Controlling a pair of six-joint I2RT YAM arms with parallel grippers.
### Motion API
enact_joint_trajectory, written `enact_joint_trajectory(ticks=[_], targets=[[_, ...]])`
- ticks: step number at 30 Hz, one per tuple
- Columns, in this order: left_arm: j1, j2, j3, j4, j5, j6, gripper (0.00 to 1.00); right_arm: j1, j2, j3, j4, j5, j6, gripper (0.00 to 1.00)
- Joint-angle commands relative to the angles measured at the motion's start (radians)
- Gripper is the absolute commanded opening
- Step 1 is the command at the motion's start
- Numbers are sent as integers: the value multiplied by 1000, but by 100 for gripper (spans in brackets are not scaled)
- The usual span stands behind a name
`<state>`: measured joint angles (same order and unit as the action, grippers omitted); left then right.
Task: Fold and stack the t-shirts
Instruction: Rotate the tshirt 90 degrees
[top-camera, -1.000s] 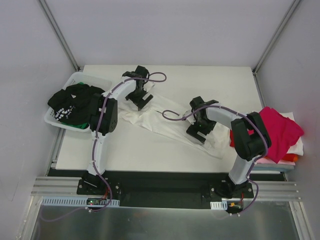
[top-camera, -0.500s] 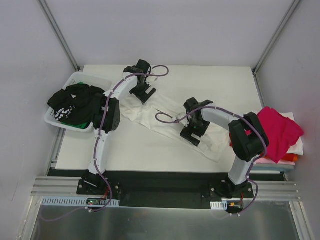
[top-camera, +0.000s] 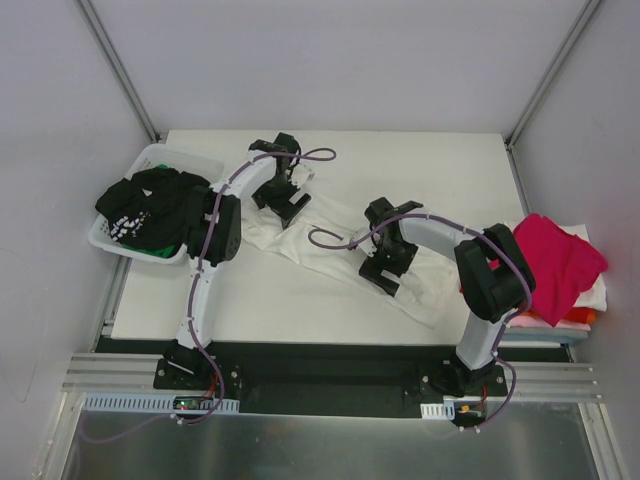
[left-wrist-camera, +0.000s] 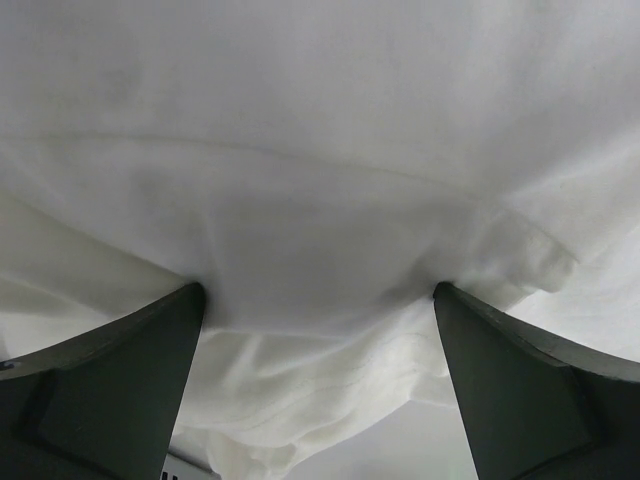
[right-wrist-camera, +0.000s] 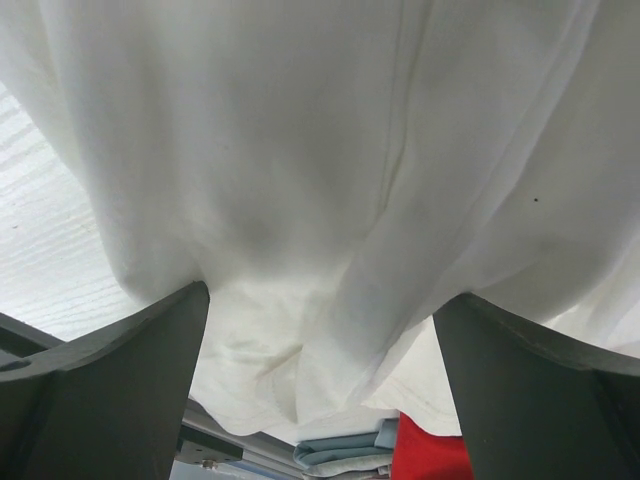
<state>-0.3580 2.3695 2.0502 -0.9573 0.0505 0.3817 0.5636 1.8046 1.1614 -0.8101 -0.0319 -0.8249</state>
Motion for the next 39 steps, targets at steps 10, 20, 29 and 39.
enact_joint_trajectory(ticks=[10,20,29,39], targets=[[1,180,274,-178,-21,-67,99,44,16,29,-47,-29,-5,97],[1,258,439,-167,-17,-92,99,78,16,29,-40,-51,4,96],[2,263,467,-48,14,-98,99,116,36,32,-12,-57,20,96],[1,287,516,22,71,-142,99,159,90,44,15,-94,43,96]])
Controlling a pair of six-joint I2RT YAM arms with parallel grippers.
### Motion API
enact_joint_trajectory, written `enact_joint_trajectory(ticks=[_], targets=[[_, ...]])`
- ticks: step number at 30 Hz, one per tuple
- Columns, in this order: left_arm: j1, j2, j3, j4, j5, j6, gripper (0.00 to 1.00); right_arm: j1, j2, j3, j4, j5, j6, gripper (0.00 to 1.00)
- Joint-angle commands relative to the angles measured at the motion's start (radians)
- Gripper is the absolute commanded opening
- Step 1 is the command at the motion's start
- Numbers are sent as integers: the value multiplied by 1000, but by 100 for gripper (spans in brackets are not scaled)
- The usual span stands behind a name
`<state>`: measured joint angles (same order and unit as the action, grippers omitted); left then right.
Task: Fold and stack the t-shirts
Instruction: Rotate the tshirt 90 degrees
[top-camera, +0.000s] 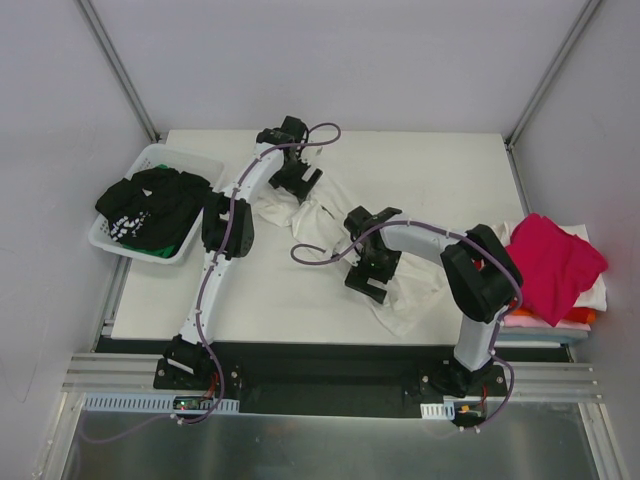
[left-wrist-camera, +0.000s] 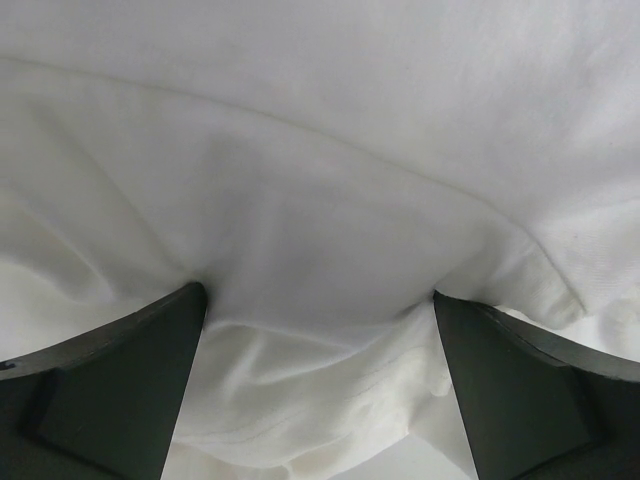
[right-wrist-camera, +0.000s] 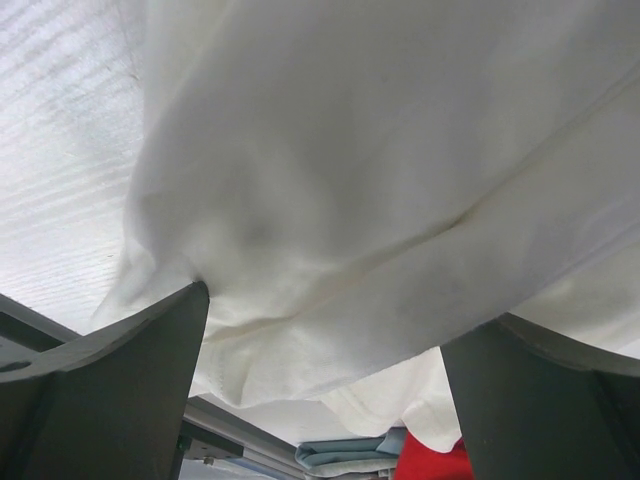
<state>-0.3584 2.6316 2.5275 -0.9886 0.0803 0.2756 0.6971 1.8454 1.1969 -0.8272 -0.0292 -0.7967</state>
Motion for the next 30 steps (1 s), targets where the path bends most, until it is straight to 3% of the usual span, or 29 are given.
enact_joint_trajectory(ticks=[1,17,30], targets=[[2,24,40,60,44,-41,99,28,55,9,36,-101,16,97],[-4,13,59,154,52,7,99,64,94,20,46,-112,19,97],[-66,33,-9,94,-126,258,99,70,98,35,30,-115,21,96]])
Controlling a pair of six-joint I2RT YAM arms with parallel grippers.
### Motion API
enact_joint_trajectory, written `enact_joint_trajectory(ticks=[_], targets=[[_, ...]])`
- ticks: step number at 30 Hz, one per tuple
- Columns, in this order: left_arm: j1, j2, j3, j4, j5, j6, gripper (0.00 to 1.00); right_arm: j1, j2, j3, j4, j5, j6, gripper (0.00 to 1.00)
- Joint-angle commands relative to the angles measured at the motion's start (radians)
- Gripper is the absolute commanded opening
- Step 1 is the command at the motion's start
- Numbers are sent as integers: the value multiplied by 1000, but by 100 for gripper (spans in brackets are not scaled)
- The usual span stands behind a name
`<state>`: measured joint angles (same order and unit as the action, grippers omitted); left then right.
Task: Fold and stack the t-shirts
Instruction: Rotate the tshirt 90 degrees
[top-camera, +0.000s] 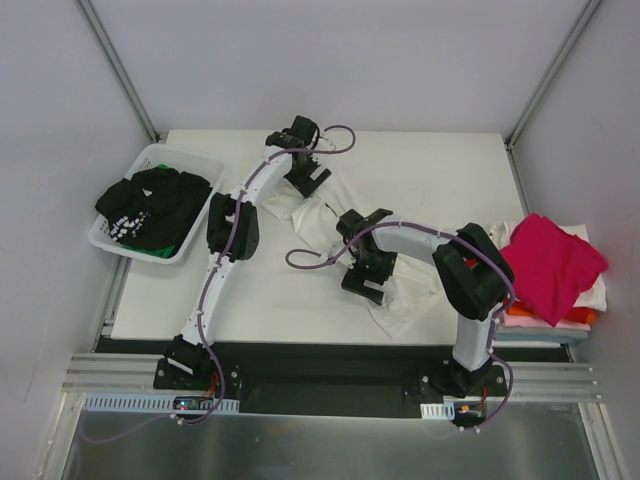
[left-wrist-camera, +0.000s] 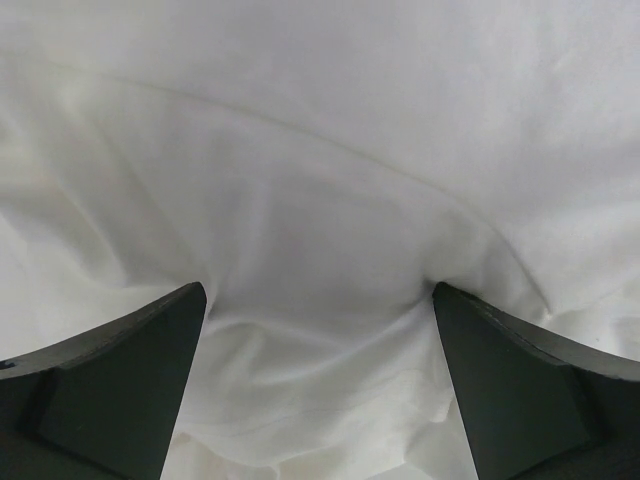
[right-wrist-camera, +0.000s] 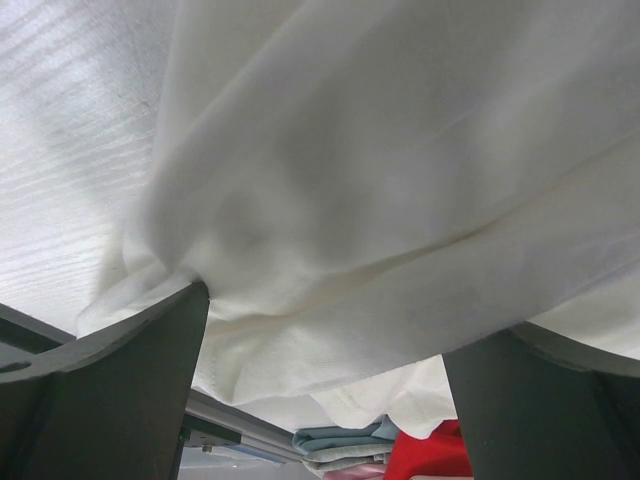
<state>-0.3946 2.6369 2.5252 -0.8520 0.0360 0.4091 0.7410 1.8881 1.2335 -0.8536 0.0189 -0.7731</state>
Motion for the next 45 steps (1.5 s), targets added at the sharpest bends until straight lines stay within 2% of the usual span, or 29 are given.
enact_joint_trajectory(ticks=[1,8,22,45], targets=[[-39,34,-8,-44,-96,144,99,29,58,-2,51,-168,-5,96],[-53,49,-2,-47,-134,238,99,52,71,17,44,-169,-17,97],[-52,41,-13,-33,-156,298,99,124,105,75,5,-224,-28,96],[-62,34,-16,203,-229,546,99,233,169,211,-74,-303,-8,96]])
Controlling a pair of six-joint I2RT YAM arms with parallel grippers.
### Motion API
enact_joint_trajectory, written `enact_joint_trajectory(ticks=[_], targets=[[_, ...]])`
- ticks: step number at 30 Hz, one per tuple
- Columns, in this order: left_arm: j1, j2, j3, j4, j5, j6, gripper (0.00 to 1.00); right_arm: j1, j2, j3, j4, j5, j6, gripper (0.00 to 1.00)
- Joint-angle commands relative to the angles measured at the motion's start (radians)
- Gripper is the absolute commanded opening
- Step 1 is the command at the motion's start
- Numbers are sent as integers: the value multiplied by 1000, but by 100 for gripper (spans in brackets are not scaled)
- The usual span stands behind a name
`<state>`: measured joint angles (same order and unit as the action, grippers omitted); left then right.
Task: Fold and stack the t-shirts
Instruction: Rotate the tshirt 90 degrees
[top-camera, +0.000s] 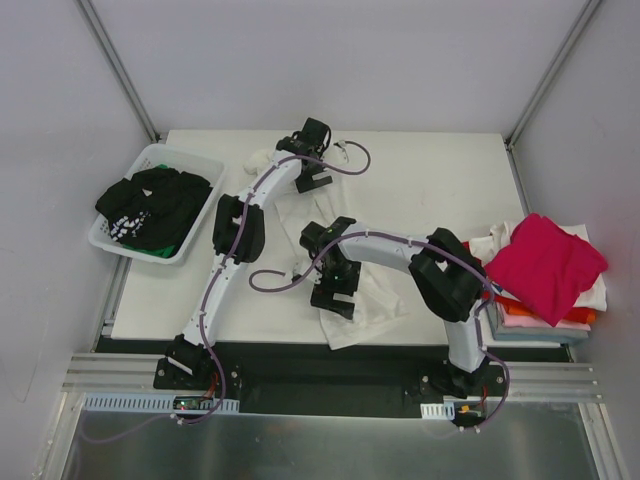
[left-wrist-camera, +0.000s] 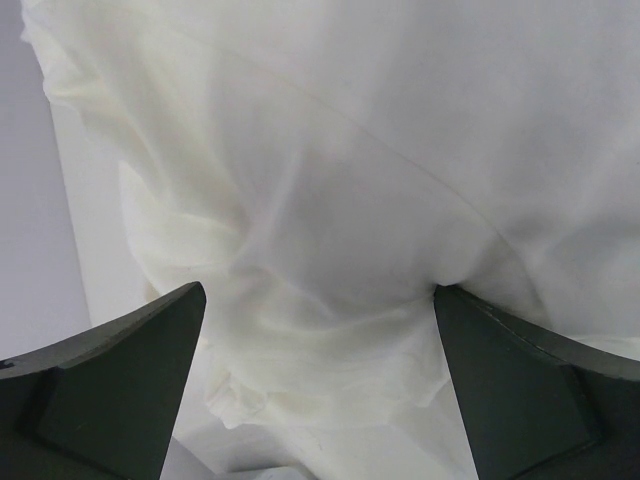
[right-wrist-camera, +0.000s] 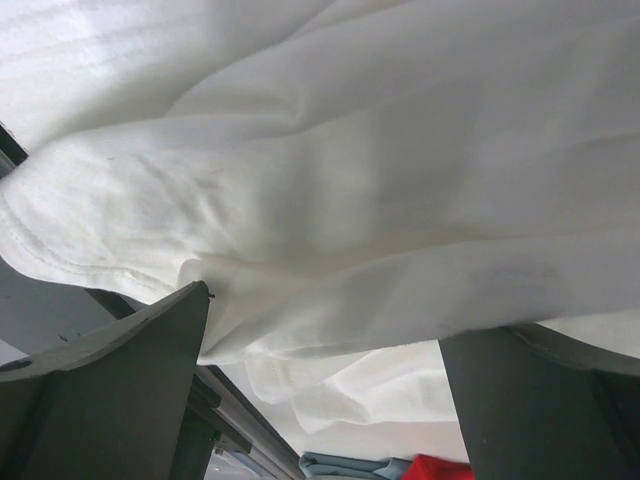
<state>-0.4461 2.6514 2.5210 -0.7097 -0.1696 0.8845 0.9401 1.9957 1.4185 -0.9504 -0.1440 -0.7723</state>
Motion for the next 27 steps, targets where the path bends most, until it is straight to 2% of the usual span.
enact_joint_trajectory(ticks=[1,13,27], targets=[[-13,19,-11,68,-21,80,99,35,70,33,19,-143,-10,96],[-29,19,-28,159,21,191,99,65,137,125,-1,-169,-22,97],[-46,18,-50,193,120,241,99,92,196,226,-8,-177,-56,97]])
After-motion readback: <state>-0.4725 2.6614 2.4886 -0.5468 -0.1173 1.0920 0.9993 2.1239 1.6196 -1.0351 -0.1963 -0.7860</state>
